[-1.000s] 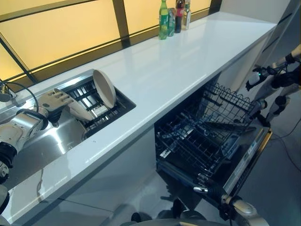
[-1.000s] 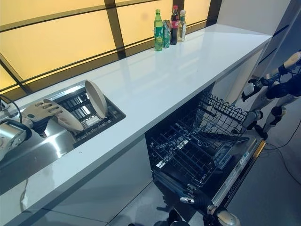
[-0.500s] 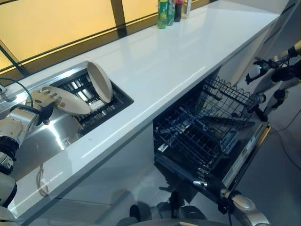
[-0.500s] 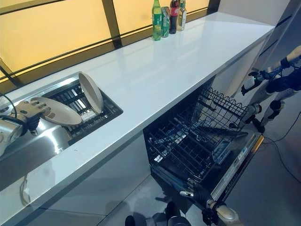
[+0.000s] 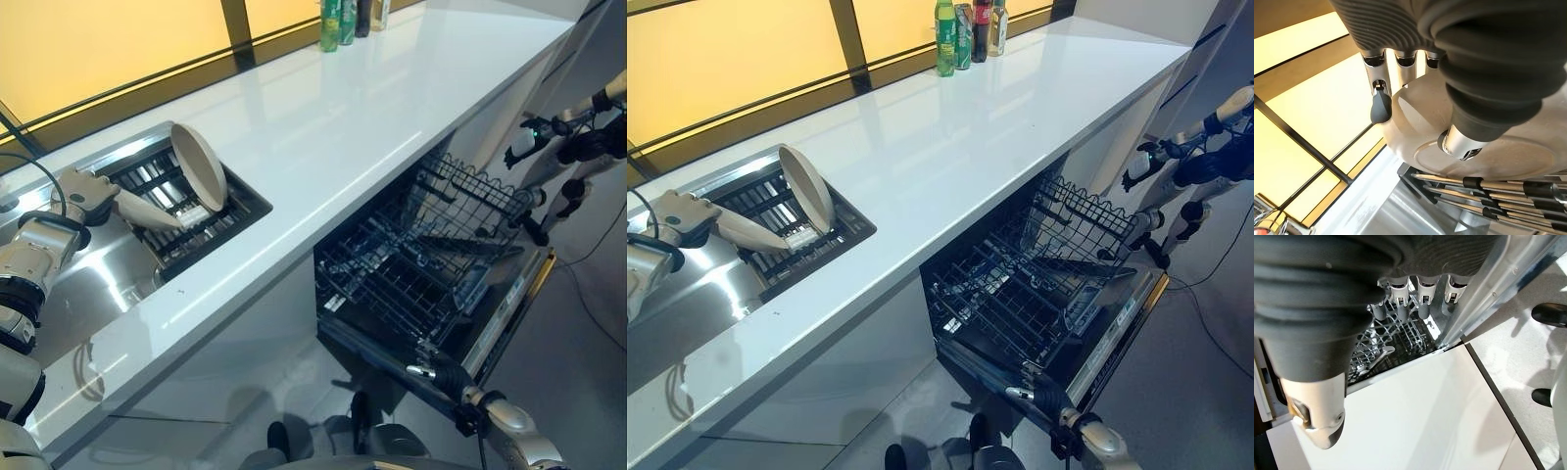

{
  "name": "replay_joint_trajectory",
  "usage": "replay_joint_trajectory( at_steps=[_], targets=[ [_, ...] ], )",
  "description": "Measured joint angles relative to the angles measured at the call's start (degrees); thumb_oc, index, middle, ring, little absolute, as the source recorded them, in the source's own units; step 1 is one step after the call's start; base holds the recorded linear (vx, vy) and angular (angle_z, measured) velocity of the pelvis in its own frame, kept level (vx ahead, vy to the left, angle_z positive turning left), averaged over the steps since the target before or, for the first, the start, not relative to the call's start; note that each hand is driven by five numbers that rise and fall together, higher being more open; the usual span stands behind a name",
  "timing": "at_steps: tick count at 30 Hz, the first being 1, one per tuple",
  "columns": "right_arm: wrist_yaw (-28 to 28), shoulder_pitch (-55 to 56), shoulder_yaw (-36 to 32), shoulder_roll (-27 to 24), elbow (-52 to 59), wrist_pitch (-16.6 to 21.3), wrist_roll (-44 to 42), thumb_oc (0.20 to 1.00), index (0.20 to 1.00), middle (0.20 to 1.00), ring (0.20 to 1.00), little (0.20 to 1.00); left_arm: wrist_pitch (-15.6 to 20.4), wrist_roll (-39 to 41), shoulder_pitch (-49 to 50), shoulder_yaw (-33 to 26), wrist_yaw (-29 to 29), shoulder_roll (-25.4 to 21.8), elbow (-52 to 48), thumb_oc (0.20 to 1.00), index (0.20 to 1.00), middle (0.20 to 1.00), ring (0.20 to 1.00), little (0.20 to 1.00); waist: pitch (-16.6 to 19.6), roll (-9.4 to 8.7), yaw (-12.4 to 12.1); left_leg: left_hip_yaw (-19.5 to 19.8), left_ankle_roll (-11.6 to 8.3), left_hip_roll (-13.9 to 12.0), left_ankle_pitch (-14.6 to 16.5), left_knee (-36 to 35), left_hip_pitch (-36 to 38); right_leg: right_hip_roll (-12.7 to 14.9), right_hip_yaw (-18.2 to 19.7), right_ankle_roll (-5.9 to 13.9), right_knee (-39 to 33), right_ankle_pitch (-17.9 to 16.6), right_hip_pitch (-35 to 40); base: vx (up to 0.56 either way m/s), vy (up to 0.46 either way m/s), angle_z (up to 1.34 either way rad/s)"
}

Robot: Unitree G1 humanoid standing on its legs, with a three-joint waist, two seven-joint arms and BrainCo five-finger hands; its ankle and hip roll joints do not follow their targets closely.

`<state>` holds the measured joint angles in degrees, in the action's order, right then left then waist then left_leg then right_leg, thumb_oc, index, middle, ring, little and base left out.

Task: Pick up plates and place into dishwasher.

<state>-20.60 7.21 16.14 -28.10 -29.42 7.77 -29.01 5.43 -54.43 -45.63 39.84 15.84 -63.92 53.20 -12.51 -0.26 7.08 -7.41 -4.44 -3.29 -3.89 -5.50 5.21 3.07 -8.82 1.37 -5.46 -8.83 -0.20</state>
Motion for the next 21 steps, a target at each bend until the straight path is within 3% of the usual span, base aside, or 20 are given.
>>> replay_joint_trajectory(
  at_steps=[11, 16, 21],
  targets=[
    [-0.18, 0.50, -0.43, -0.02, 4.33, 2.41, -2.73, 1.000, 1.000, 1.000, 1.000, 1.000, 1.59, 2.43, 0.01, -0.09, 3.36, -0.14, -1.33, 0.200, 0.200, 0.200, 0.200, 0.200, 0.06, -0.07, 0.01, -0.20, 0.17, 0.13, -0.13, 0.00, 0.28, 0.07, 0.24, 0.14, 0.18, -0.23, 0.19, 0.00, -0.009, 0.00],
    [-0.47, -0.26, -1.31, -0.17, 13.31, 8.69, -3.13, 1.000, 1.000, 1.000, 1.000, 1.000, 0.63, 6.21, 3.07, -1.01, 3.48, -1.51, -7.50, 0.200, 0.200, 0.200, 0.200, 0.200, 0.09, -0.06, -0.33, 0.02, 0.22, 0.03, -0.13, -0.01, 1.32, 0.15, 0.08, 0.10, 0.19, -0.23, 1.38, 0.02, -0.042, 0.03],
    [3.60, -3.55, -3.07, -0.34, 19.59, 17.52, 1.93, 1.000, 1.000, 1.000, 1.000, 1.000, 0.22, 11.38, 11.05, -8.69, 7.86, -2.03, -22.53, 0.200, 0.200, 0.200, 0.200, 0.200, 0.85, -0.13, -2.04, 1.33, 0.27, -0.06, -0.17, -0.01, 2.19, 0.37, -0.77, -0.04, 0.20, -0.11, 2.69, 0.01, -0.051, 0.08]
  ],
)
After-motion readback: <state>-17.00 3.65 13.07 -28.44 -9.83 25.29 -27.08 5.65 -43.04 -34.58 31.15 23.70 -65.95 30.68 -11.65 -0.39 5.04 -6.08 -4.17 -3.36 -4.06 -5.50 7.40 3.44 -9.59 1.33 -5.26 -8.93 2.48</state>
